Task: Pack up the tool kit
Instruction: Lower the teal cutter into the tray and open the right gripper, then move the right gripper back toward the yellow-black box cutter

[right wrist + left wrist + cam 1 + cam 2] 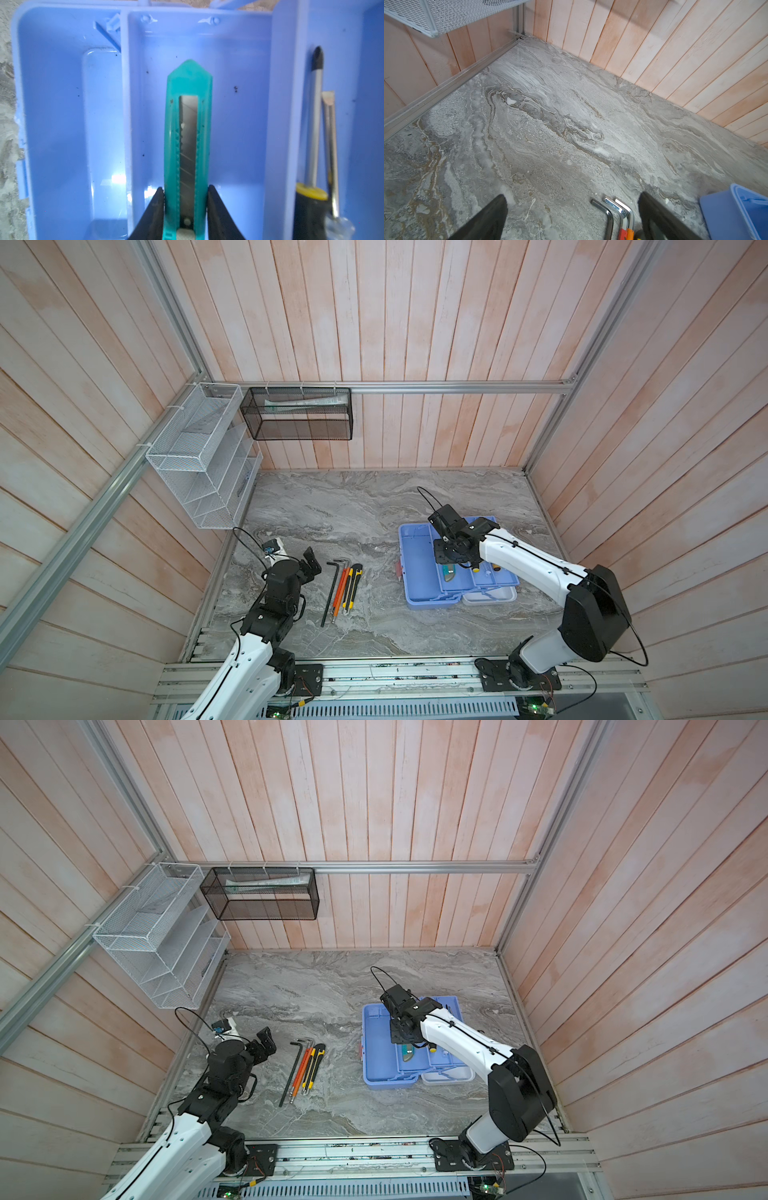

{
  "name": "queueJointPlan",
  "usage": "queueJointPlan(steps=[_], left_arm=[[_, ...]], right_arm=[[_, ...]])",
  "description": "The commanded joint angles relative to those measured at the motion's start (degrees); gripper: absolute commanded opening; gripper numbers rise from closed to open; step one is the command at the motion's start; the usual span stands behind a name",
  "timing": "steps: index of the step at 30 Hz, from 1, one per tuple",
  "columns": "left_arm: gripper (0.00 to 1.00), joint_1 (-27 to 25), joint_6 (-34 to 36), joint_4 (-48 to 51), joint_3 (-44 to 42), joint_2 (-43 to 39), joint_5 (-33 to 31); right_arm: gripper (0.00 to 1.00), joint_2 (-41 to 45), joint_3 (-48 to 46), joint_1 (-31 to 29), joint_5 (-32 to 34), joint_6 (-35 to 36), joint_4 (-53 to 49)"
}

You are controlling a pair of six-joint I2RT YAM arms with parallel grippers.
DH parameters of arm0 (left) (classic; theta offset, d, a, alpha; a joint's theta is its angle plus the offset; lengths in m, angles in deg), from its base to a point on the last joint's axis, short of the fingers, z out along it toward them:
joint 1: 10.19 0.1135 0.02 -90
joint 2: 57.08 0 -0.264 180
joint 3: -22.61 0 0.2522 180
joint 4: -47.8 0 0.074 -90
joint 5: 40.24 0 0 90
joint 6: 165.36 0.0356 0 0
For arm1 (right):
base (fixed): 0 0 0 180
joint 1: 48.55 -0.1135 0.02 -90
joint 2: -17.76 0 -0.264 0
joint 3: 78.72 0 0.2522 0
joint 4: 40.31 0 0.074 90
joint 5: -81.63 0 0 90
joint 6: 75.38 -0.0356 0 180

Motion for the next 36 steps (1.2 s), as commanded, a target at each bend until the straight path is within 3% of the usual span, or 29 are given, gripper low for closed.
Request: queueJointPlan(steps=[1,7,14,20,25,36], left_arm=[[1.0,0.3,-0.3,0.3,-0.9,-0.1,0.0],[1.0,0.3,-0.3,0.3,-0.7,-0.1,0.0],[1.0,0.3,-0.4,0.3,-0.8,-0.2,0.1],[1.0,0.2,-0.3,0.3,-1.0,-0.8,0.1],[1.0,0.3,-0.2,0.3,-1.3,-1.6,0.4],[1.0,0.3,-0.3,0.8,-1.9,-3.8,0.5]], right_arm=[[0.36,-1.0,3.2,0.2,1.3,0.6,-2.1],[0.41,-0.3,5.8,-0.4,0.0,0.9,-2.3],[0.44,-1.6,8.4,-9.7,-3.5,-3.3,5.2],[0.44,-11.1,9.3,-18.5,-10.0,-5.8,17.2],[0.45,-20.5,11.8,-22.5,-12.2,-5.2,20.4],[0.46,-30.3,16.2,-24.0,-10.8,0.0,24.5]])
